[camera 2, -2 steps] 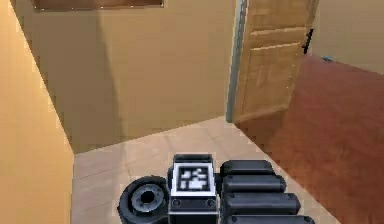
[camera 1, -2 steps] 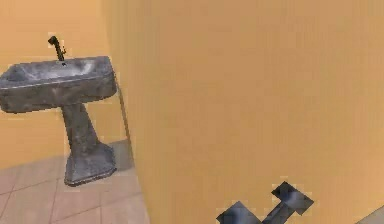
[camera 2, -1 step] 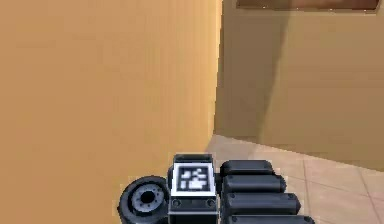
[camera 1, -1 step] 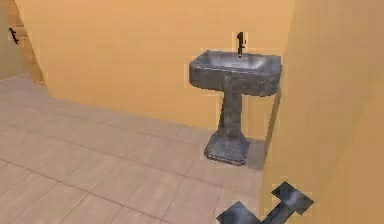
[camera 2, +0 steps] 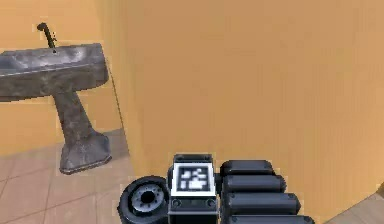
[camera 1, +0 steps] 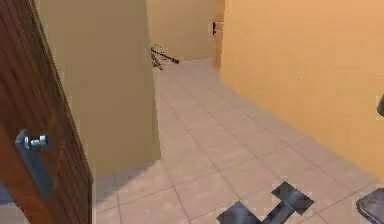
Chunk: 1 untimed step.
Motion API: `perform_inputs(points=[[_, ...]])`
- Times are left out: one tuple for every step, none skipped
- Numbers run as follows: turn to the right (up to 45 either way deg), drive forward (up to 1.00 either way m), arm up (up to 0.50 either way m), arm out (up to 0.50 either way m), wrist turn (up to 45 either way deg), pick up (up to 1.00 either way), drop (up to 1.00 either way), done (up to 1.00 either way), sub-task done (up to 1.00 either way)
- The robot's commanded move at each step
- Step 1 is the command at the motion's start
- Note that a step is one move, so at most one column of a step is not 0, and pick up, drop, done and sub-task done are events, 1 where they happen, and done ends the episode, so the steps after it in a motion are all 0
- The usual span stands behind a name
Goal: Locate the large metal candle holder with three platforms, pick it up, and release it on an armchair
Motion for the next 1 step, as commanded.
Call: perform_inputs(points=[[0.0, 0.5, 0.0, 0.0, 0.0, 0.0, 0.0, 0.0, 0.0]])
